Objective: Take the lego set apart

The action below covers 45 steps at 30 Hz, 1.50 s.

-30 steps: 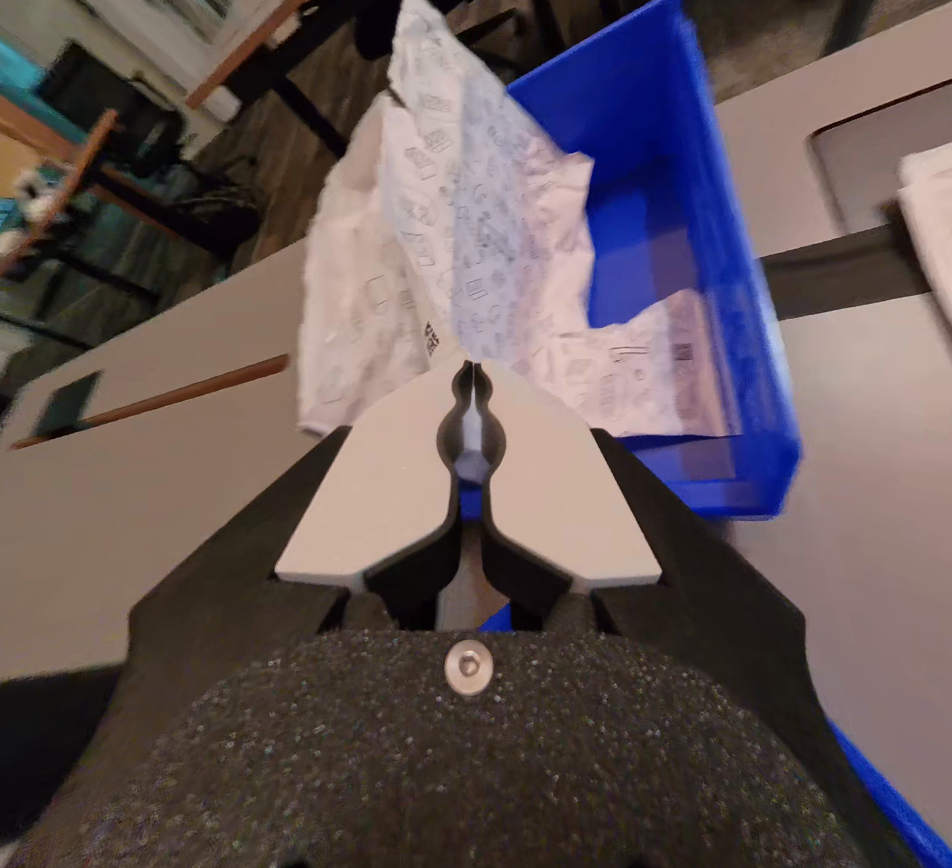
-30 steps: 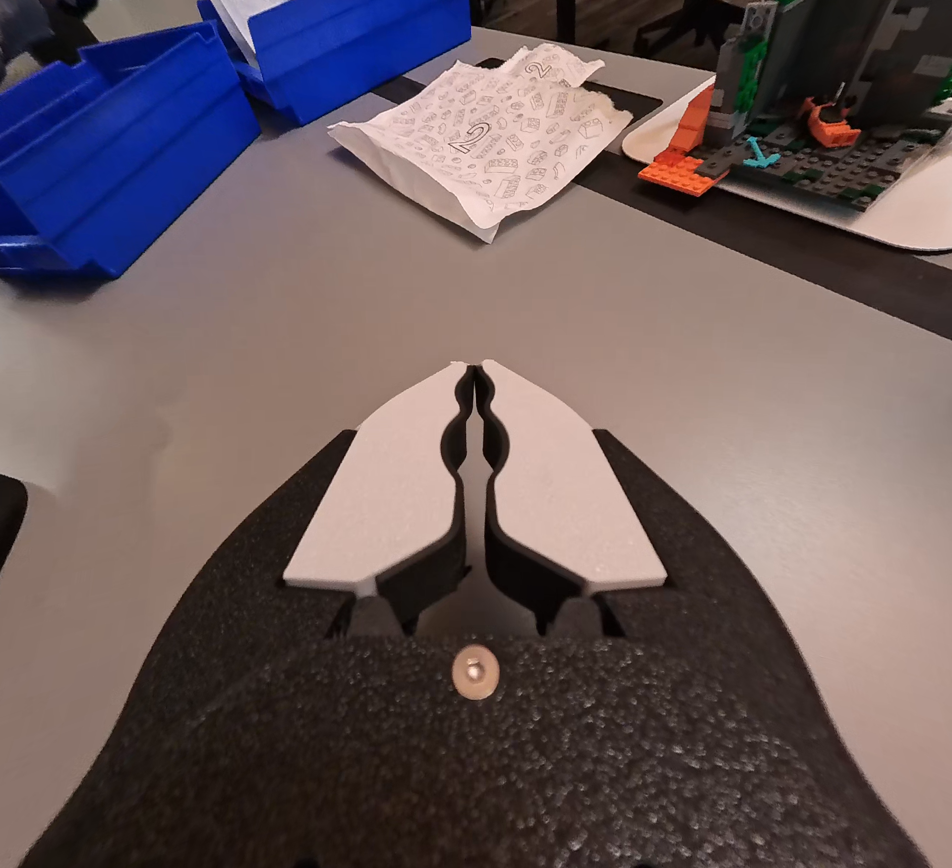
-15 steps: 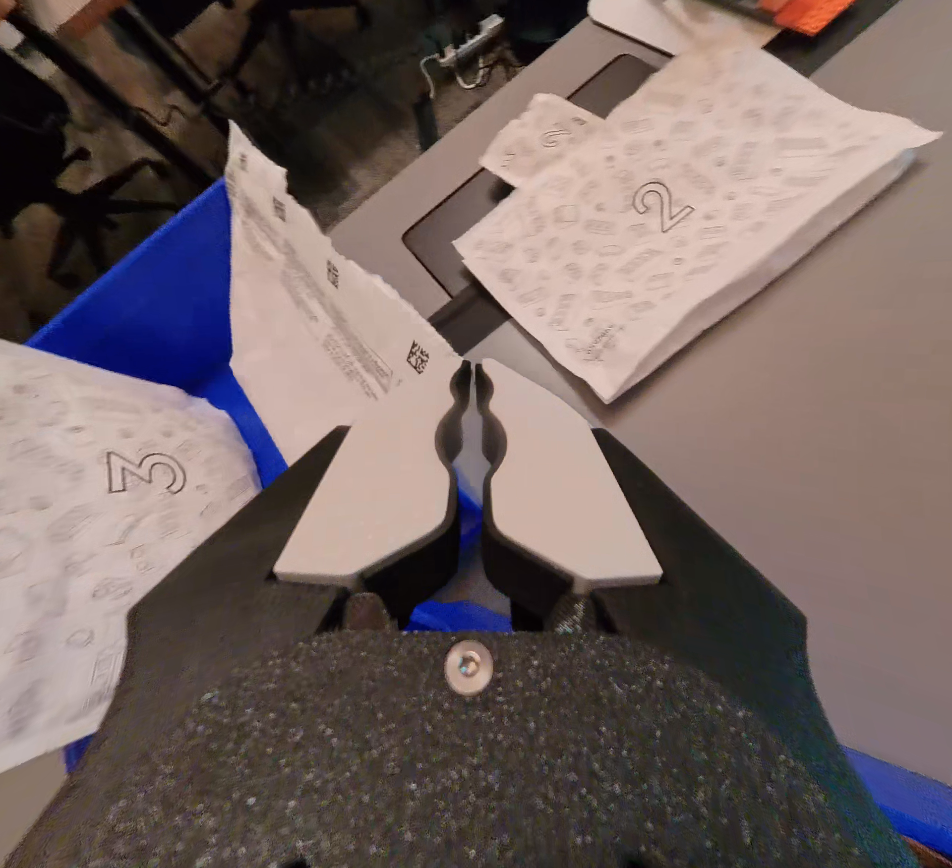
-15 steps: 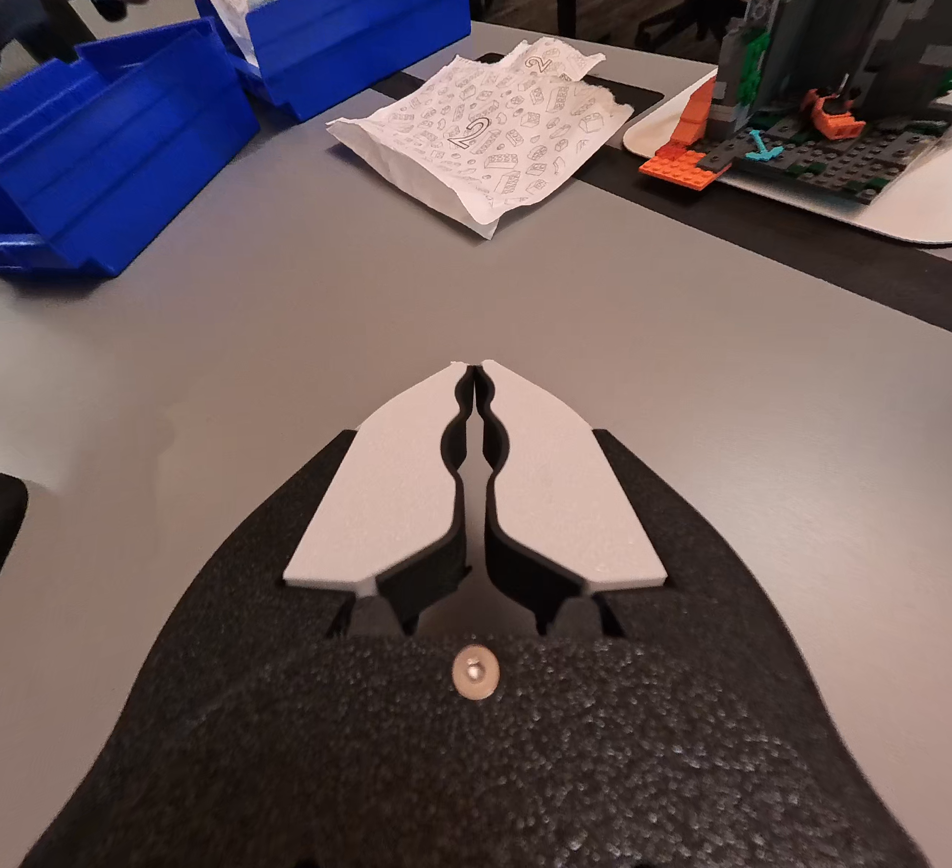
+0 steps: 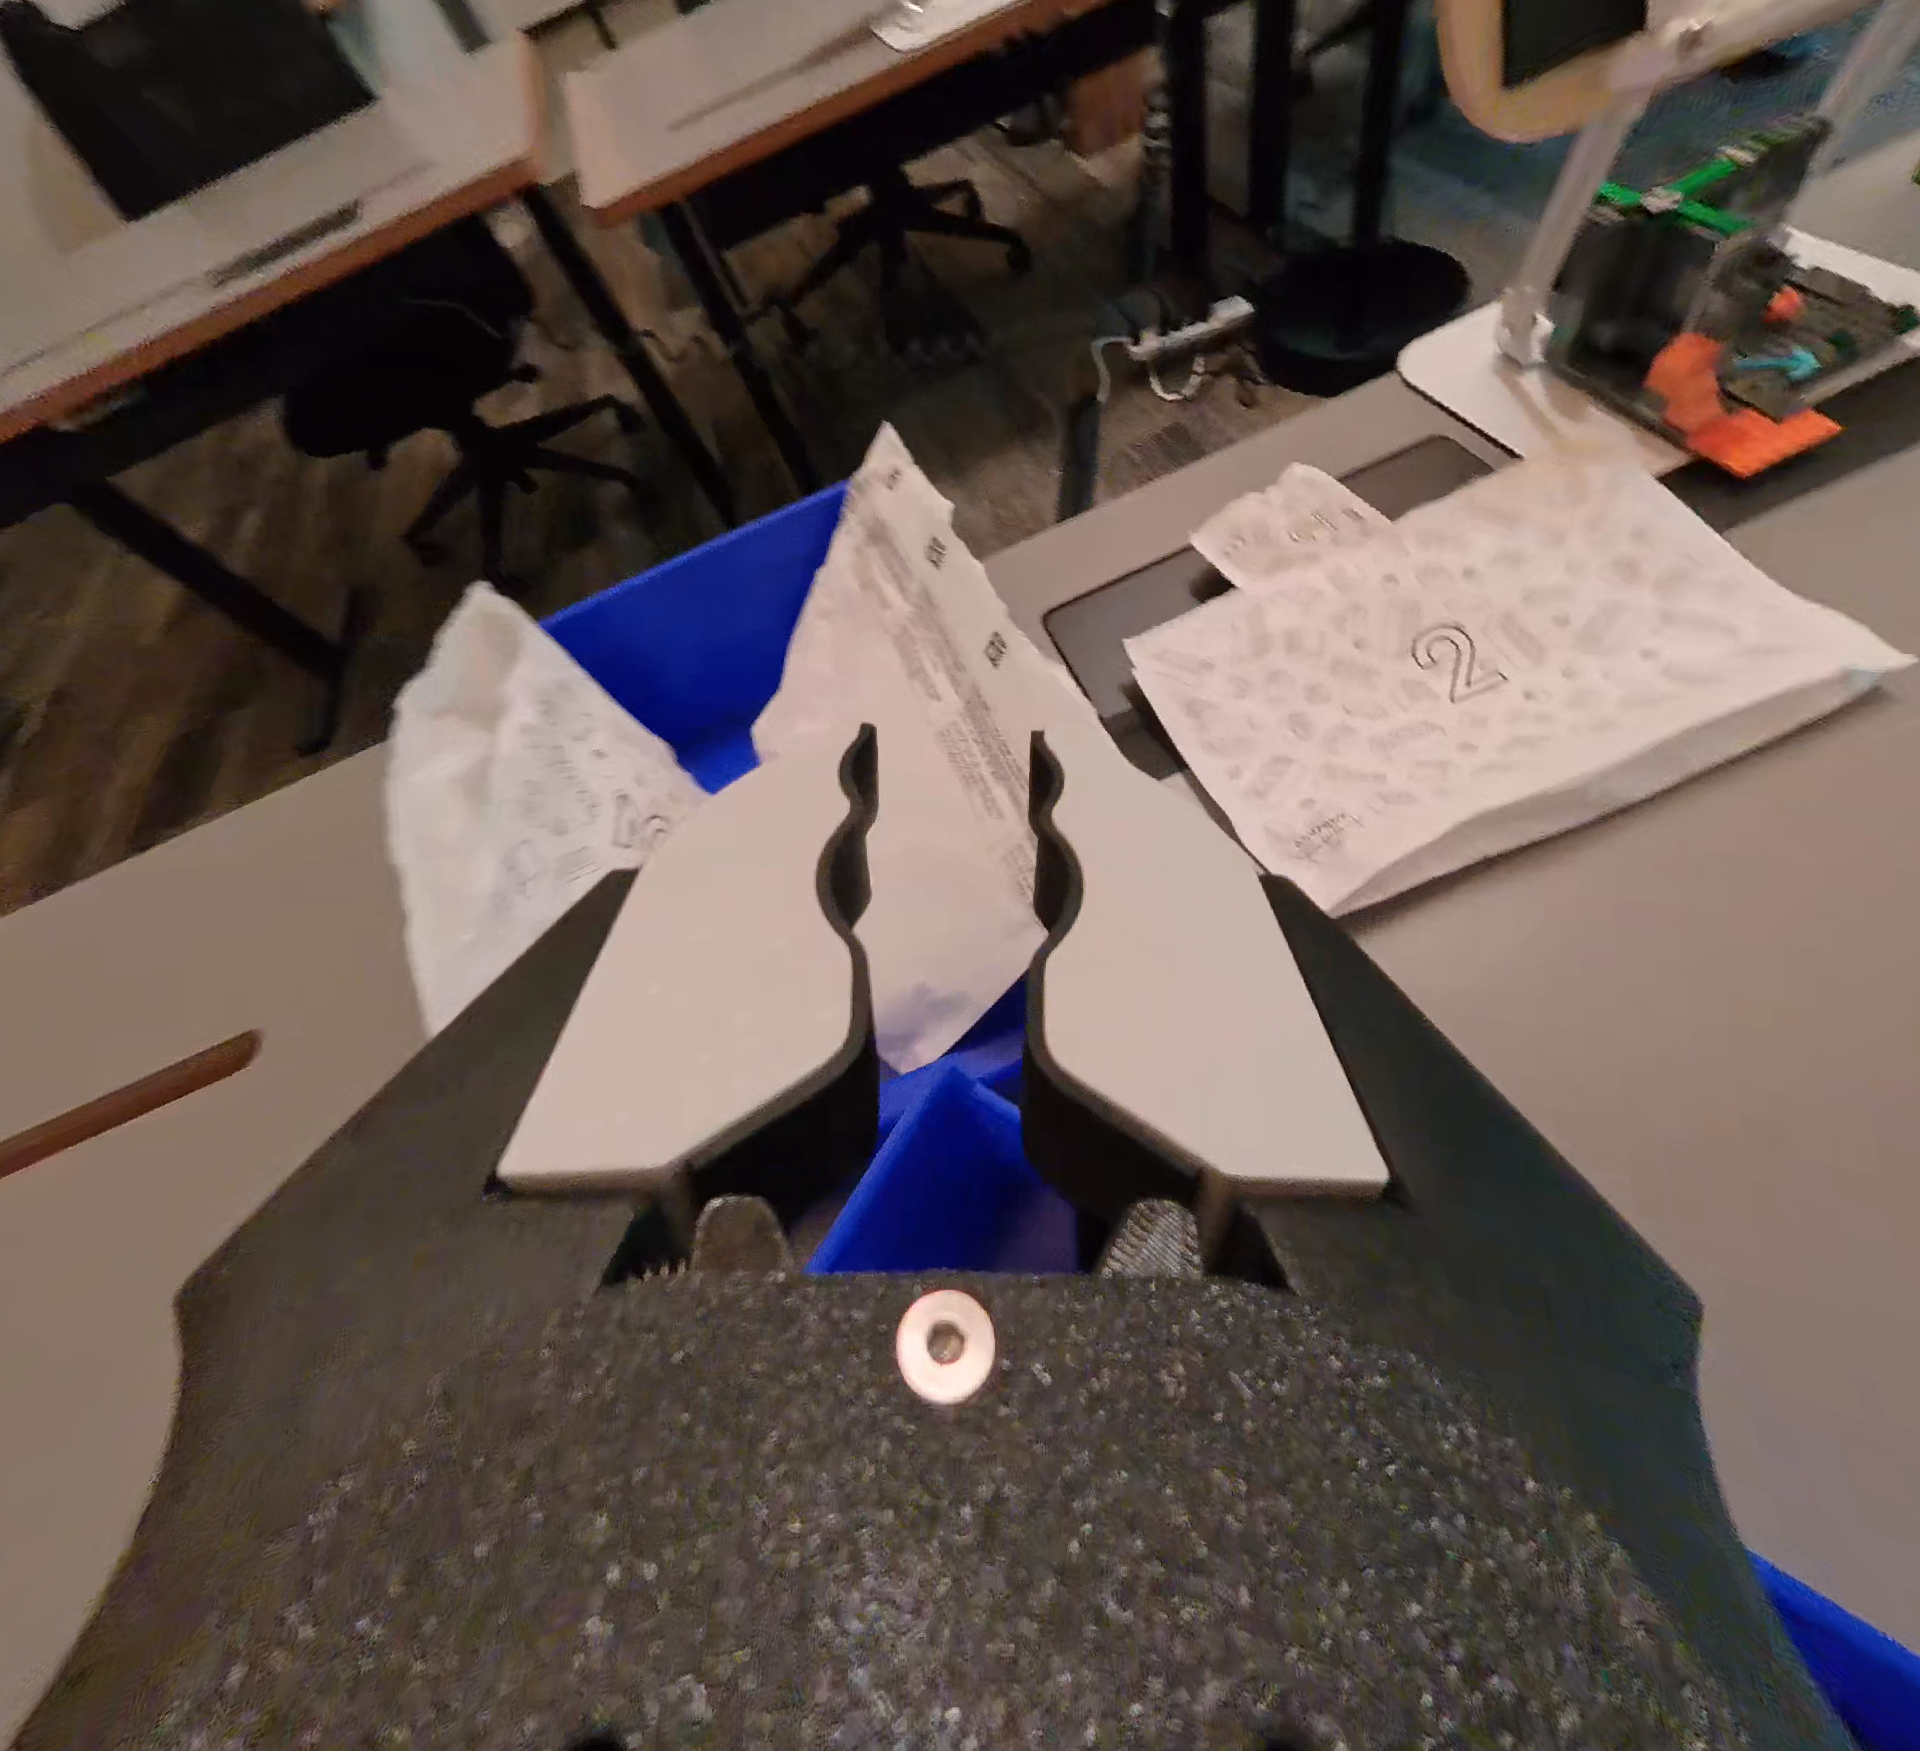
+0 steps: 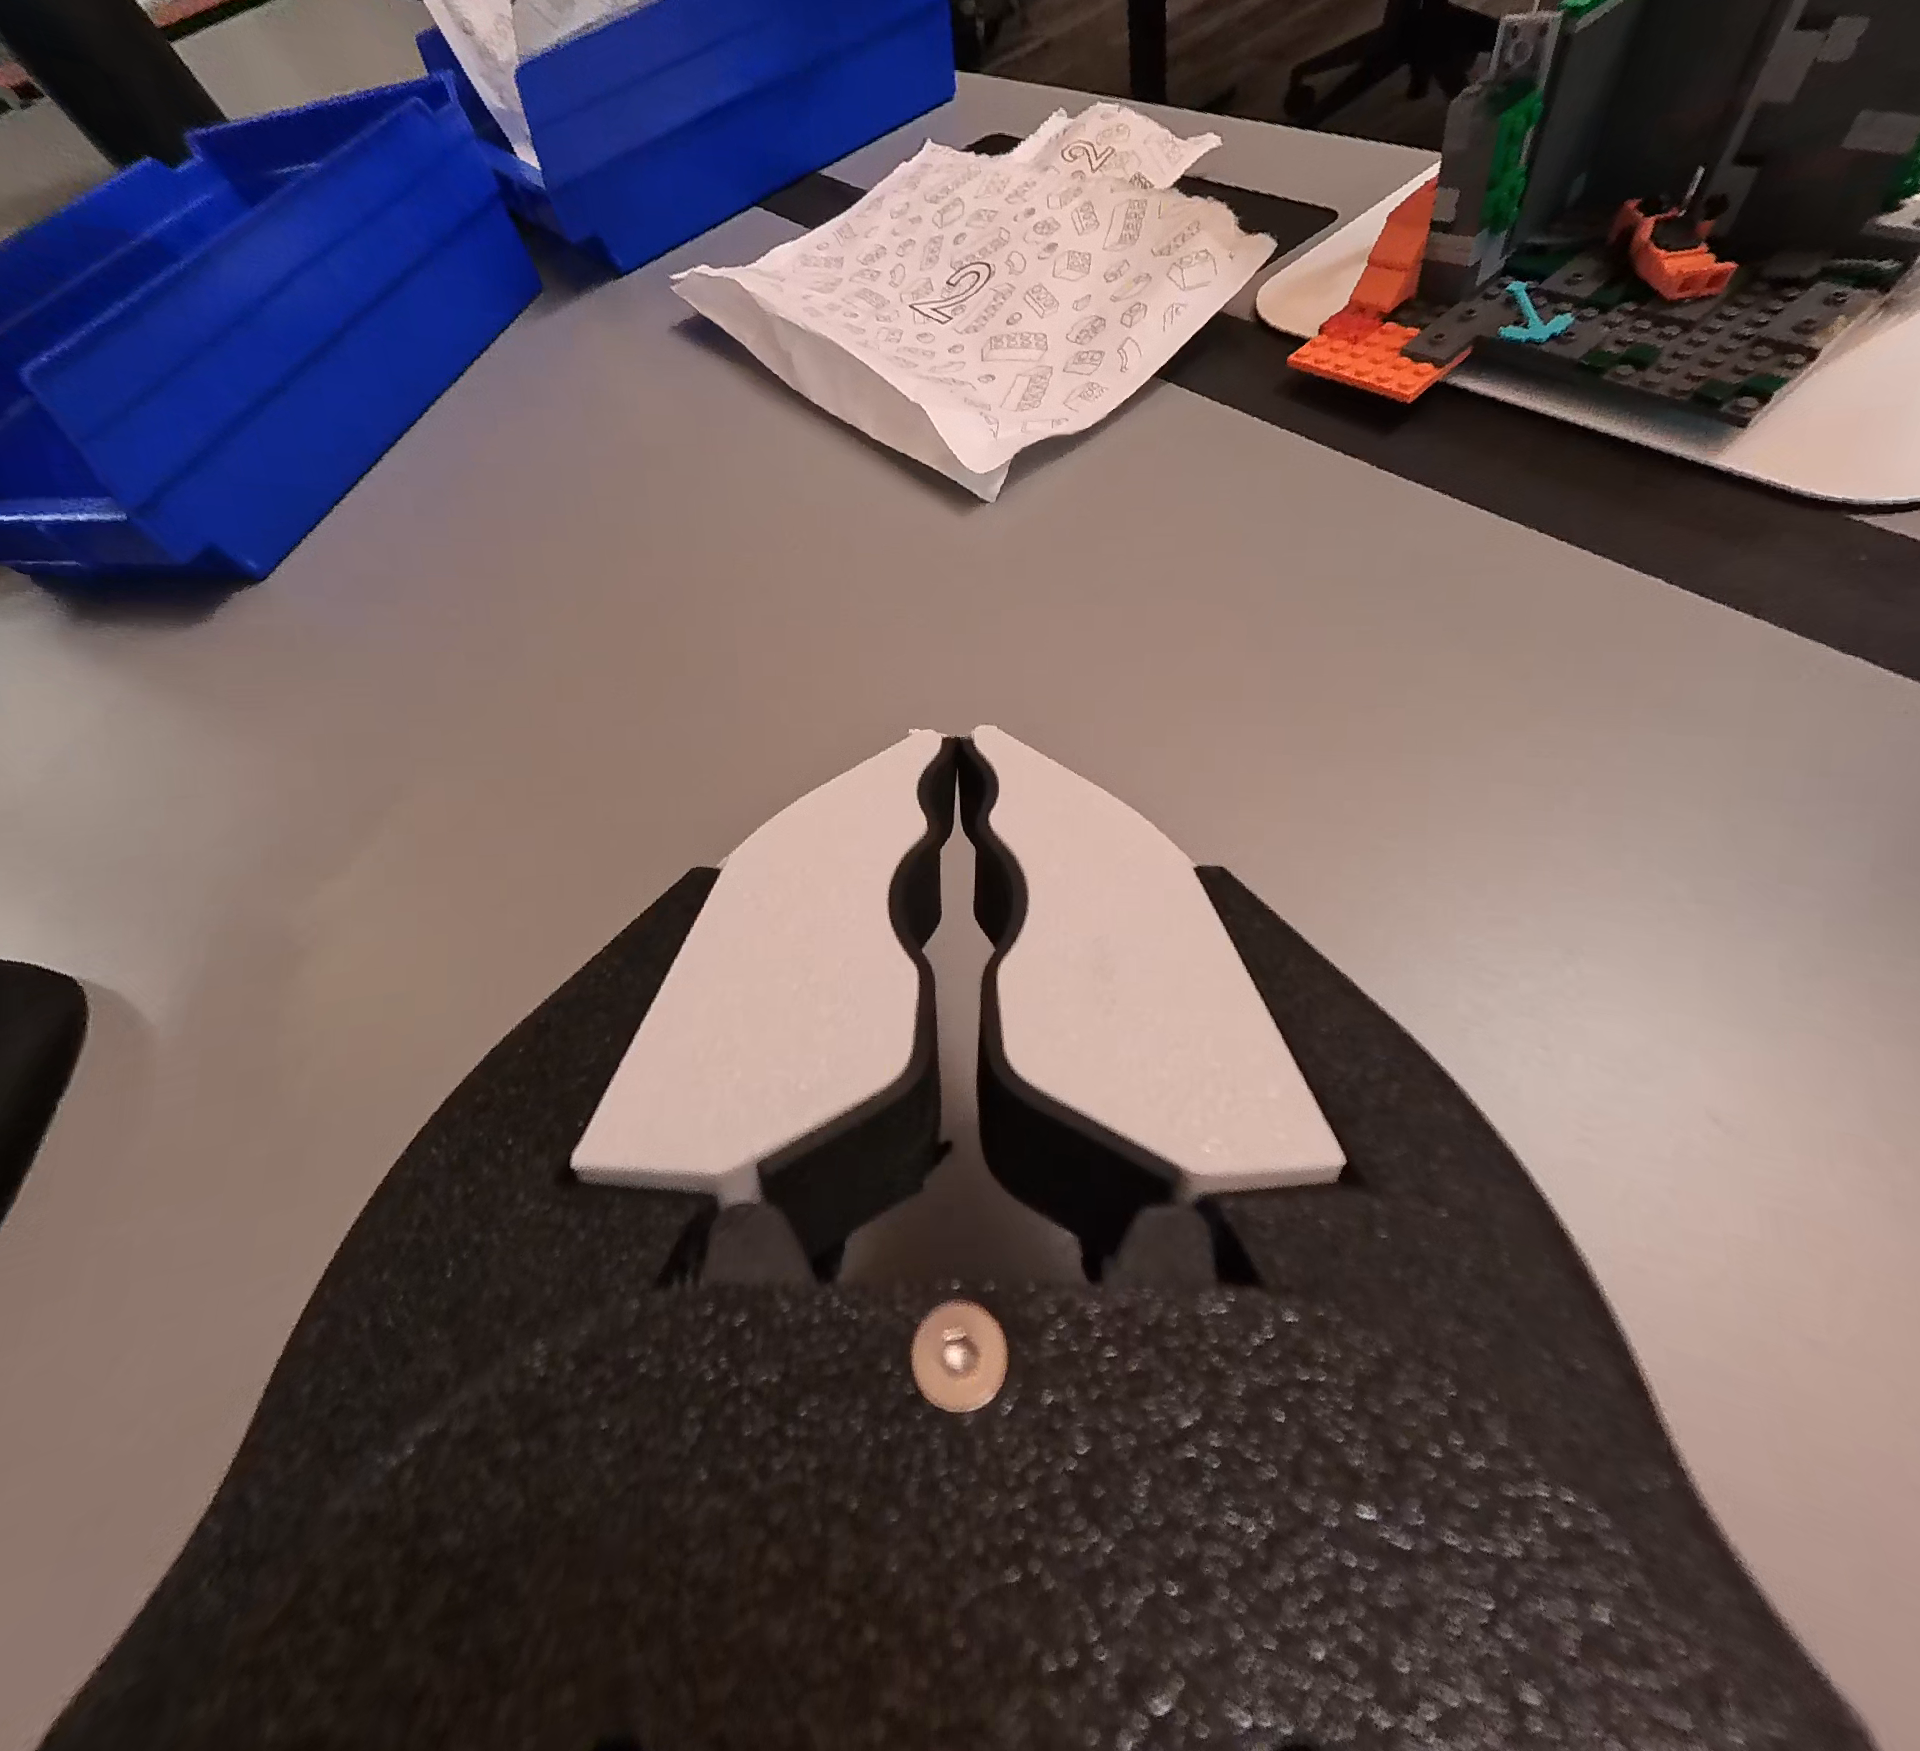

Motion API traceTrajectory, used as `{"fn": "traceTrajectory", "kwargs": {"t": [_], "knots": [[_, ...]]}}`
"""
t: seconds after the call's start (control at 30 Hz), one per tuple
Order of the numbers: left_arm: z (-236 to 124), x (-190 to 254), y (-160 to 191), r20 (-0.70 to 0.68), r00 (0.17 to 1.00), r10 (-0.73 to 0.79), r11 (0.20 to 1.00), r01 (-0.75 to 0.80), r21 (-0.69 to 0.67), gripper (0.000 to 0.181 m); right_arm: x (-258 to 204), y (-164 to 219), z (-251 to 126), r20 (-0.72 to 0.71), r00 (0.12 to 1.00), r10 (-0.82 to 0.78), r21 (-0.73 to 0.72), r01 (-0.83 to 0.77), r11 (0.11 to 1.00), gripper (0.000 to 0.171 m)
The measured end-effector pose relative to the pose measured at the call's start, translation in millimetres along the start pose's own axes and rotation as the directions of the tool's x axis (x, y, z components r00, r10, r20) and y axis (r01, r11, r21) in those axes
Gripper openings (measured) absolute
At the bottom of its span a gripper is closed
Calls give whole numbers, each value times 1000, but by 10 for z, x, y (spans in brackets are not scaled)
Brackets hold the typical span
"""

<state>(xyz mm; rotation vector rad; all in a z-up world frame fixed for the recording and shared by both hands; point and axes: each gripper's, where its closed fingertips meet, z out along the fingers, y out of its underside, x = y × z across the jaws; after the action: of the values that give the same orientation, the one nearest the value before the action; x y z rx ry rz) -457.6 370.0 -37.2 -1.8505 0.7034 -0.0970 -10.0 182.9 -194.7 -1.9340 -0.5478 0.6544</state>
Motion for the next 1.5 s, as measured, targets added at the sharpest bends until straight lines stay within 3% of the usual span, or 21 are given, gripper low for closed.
{"fn": "traceTrajectory", "kwargs": {"t": [0.17, 0.23, 0.4, 0.6, 0.83, 1.03, 1.3, 1.5], "knots": [[-420, 200, -318, 182, 983, 3, 989, -30, 147, 1, 10, -87, -43, -13, 1000, -12, 31, 12, 999, 0], [-517, 432, -425, 195, 980, -38, 975, -6, 221, 0, 40, -136, -71, -38, 999, -22, 53, 24, 998, 0], [-442, 1421, -623, 83, 992, -93, 947, 62, 315, 0, 158, -325, -220, -146, 988, -48, 142, 69, 987, 1], [-76, 2716, -785, -114, 986, -122, 932, 153, 329, 0, 254, -548, -456, -245, 967, -66, 233, 125, 965, 0], [380, 3725, -859, -308, 875, -374, 849, 457, 266, 0, 465, -697, -734, -446, 885, -134, 231, 258, 938, 0], [1044, 3991, -598, -223, 876, -428, 862, 470, 190, 0, 711, -545, -668, -490, 863, -124, 172, 235, 957, 0], [1826, 3899, -227, -129, 931, -343, 933, 353, 71, 0, 1023, -521, -41, -473, 876, -93, 122, 169, 978, 5], [2116, 3937, 8, -203, 899, -387, 922, 377, -90, 10, 1231, -402, 471, -384, 920, -80, 59, 111, 992, 2]]}}
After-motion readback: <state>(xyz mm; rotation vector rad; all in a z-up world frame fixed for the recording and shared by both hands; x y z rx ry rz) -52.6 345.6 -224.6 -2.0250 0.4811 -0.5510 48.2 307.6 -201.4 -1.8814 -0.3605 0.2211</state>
